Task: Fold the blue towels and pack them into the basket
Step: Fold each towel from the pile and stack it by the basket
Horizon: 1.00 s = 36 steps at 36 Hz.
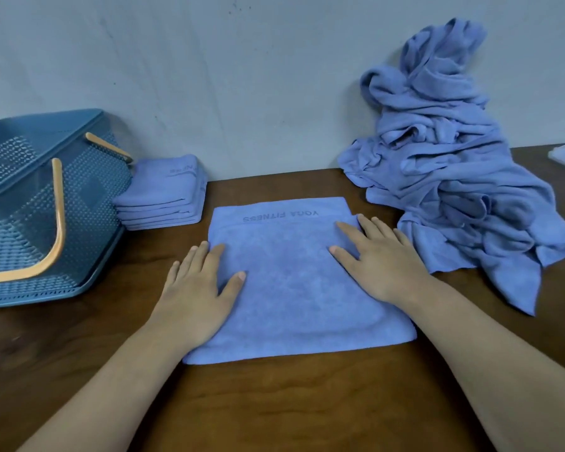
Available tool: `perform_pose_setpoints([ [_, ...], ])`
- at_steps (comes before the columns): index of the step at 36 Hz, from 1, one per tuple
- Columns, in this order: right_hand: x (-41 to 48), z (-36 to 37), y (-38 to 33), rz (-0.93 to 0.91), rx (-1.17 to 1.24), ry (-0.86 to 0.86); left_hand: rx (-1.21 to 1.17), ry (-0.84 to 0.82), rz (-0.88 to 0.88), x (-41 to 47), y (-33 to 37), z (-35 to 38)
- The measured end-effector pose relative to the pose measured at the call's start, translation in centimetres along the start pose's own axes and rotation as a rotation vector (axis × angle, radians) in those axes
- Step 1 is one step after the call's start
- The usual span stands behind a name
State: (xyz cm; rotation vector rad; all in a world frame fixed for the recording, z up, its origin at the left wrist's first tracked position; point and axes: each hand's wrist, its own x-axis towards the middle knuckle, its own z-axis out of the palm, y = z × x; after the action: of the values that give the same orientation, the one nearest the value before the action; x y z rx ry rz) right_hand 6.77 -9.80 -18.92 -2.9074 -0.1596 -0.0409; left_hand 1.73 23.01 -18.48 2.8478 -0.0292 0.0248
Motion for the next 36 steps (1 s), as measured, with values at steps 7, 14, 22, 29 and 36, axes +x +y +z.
perform_pose_setpoints([
  [7,-6.0,-0.5,0.9,-0.015,-0.078,-0.01,-0.003,-0.002,0.011,-6.6,0.7,0.3],
  [14,-4.9,-2.3,-0.5,-0.194,0.011,0.155,-0.125,0.164,0.124,-3.1,2.0,-1.5],
  [22,1.1,-1.6,0.5,-0.279,0.082,-0.147,-0.092,-0.043,0.235,4.4,1.1,-0.3],
  [29,1.4,-1.4,3.0,-0.181,0.057,-0.16,0.009,-0.13,0.082,4.9,-1.8,-0.6],
  [36,1.1,-1.6,2.8,-0.125,0.024,-0.147,0.011,-0.09,-0.015,4.8,-2.6,-0.3],
])
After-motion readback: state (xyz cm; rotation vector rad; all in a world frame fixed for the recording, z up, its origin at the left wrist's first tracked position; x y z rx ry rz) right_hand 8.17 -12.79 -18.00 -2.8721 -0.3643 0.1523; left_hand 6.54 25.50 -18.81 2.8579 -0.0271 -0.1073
